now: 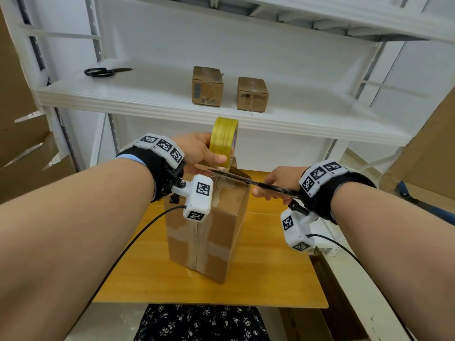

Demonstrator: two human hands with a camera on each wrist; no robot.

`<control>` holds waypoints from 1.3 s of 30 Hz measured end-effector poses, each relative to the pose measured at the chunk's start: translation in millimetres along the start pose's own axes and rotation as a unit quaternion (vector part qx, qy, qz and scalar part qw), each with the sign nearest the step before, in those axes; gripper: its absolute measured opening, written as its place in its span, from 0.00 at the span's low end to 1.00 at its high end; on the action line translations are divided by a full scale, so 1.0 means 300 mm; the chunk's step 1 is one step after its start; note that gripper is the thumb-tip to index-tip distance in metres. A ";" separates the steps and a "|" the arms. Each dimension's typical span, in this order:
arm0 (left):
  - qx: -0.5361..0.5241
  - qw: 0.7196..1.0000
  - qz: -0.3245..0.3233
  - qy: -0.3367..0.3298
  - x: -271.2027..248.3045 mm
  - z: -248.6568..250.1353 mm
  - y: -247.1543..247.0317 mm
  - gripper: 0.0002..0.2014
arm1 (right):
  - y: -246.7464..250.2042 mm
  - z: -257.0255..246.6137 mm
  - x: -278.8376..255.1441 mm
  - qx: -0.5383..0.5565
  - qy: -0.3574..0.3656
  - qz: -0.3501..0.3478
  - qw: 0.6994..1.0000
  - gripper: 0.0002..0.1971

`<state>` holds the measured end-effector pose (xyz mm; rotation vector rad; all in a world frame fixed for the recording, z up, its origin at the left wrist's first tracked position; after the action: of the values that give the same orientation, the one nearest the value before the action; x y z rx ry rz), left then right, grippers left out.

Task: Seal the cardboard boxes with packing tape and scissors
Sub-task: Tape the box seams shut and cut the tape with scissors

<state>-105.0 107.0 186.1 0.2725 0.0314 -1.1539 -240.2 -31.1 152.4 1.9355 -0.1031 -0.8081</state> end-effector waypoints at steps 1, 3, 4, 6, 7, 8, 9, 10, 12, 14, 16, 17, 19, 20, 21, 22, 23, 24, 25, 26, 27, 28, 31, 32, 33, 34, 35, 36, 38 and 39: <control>-0.004 1.000 0.000 -0.002 0.000 -0.001 -0.002 0.15 | -0.005 -0.003 -0.002 -0.007 0.000 -0.001 1.000 0.45; -0.017 1.000 -0.005 -0.008 -0.001 -0.002 -0.011 0.15 | -0.011 -0.005 -0.010 -0.019 -0.014 0.004 1.000 0.43; -0.024 1.000 -0.008 -0.011 -0.002 -0.002 -0.018 0.15 | -0.012 -0.006 -0.012 -0.017 -0.020 0.007 1.000 0.43; -0.036 0.999 -0.008 -0.015 -0.003 -0.001 -0.021 0.15 | -0.014 -0.018 -0.014 -0.011 -0.024 0.004 1.000 0.44; -0.042 0.999 -0.005 -0.015 -0.004 0.000 -0.020 0.15 | -0.015 -0.026 -0.015 -0.015 -0.023 0.001 1.000 0.43; -0.048 0.999 -0.002 -0.015 -0.004 0.000 -0.018 0.16 | -0.017 -0.034 -0.015 -0.021 -0.023 -0.004 1.000 0.42; -0.052 0.999 0.001 -0.015 -0.004 0.000 -0.015 0.16 | -0.018 -0.044 -0.016 -0.026 -0.020 -0.006 0.999 0.39; -0.054 0.998 0.002 -0.014 -0.005 0.001 -0.014 0.16 | -0.016 -0.050 -0.017 -0.028 -0.017 -0.006 0.999 0.36; -0.050 0.999 -0.001 -0.013 -0.005 -0.001 -0.016 0.17 | -0.008 -0.052 -0.016 -0.028 -0.015 0.004 0.999 0.34; -0.048 0.999 -0.001 -0.012 -0.004 -0.003 -0.016 0.16 | 0.006 -0.045 -0.016 -0.033 -0.015 0.022 0.999 0.34; -0.053 0.999 0.001 -0.013 -0.003 -0.003 -0.017 0.16 | 0.013 -0.040 -0.013 -0.041 -0.013 0.033 0.999 0.35; -0.055 0.998 0.001 -0.012 -0.003 -0.002 -0.019 0.16 | 0.015 -0.038 -0.012 -0.041 -0.014 0.035 0.998 0.36; -0.054 0.998 0.000 -0.012 -0.003 0.001 -0.023 0.16 | 0.022 -0.037 -0.006 -0.037 -0.017 0.038 0.998 0.36; -0.054 0.998 -0.001 -0.011 -0.004 0.001 -0.025 0.17 | 0.027 -0.040 -0.005 -0.041 -0.018 0.041 0.998 0.36; -0.055 0.998 -0.001 -0.011 -0.006 0.002 -0.024 0.17 | 0.033 -0.044 -0.004 -0.046 -0.018 0.043 0.998 0.36; -0.057 0.998 0.001 -0.011 -0.007 0.003 -0.024 0.17 | 0.037 -0.049 -0.005 -0.053 -0.017 0.045 0.997 0.36; -0.059 0.998 0.002 -0.012 -0.008 0.004 -0.023 0.17 | 0.040 -0.051 -0.005 -0.061 -0.017 0.046 0.997 0.36; -0.061 0.998 0.004 -0.012 -0.010 0.005 -0.022 0.17 | 0.040 -0.054 -0.005 -0.070 -0.016 0.046 0.996 0.36; -0.063 0.998 0.004 -0.013 -0.012 0.006 -0.023 0.17 | 0.039 -0.056 -0.005 -0.082 -0.016 0.045 0.995 0.36; -0.066 0.998 0.006 -0.013 -0.013 0.006 -0.024 0.18 | 0.035 -0.057 -0.005 -0.098 -0.017 0.042 0.994 0.37; -0.071 0.997 0.007 -0.013 -0.015 0.006 -0.025 0.18 | 0.031 -0.056 -0.004 -0.116 -0.020 0.038 0.992 0.39; -0.078 0.997 0.007 -0.014 -0.016 0.008 -0.028 0.18 | 0.025 -0.054 -0.003 -0.129 -0.024 0.033 0.991 0.41; -0.098 0.995 0.000 -0.020 -0.024 0.025 -0.040 0.16 | 0.014 -0.047 -0.005 -0.149 -0.032 0.030 0.988 0.44; -0.101 0.995 -0.001 -0.021 -0.026 0.031 -0.044 0.16 | 0.012 -0.045 -0.008 -0.149 -0.033 0.032 0.988 0.45; -0.102 0.995 -0.003 -0.021 -0.028 0.036 -0.048 0.16 | 0.013 -0.043 -0.010 -0.147 -0.035 0.036 0.988 0.45; -0.099 0.995 -0.006 -0.020 -0.030 0.040 -0.052 0.16 | 0.016 -0.039 -0.013 -0.144 -0.038 0.041 0.988 0.44; -0.094 0.995 -0.009 -0.020 -0.033 0.043 -0.058 0.16 | 0.021 -0.035 -0.016 -0.143 -0.042 0.046 0.988 0.43; -0.090 0.996 -0.013 -0.020 -0.035 0.046 -0.063 0.17 | 0.027 -0.030 -0.019 -0.143 -0.045 0.053 0.987 0.42; -0.092 0.995 -0.018 -0.020 -0.038 0.050 -0.069 0.18 | 0.048 -0.016 -0.022 -0.131 -0.049 0.082 0.987 0.43; -0.095 0.995 -0.020 -0.020 -0.041 0.050 -0.071 0.19 | 0.065 -0.005 -0.025 -0.122 -0.053 0.107 0.985 0.44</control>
<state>-131.1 106.6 198.4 0.0801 0.1120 -1.1862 -239.9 -36.7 172.7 1.6185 -0.2610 -0.7427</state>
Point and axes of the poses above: each hand's wrist, its own x-axis towards the middle knuckle, its own y-axis out of the back of the hand, z = x × y, the point moved 10 cm from there along x, towards the middle knuckle, and after that the axes turned 6 degrees about -z, right-handed, at the moved point
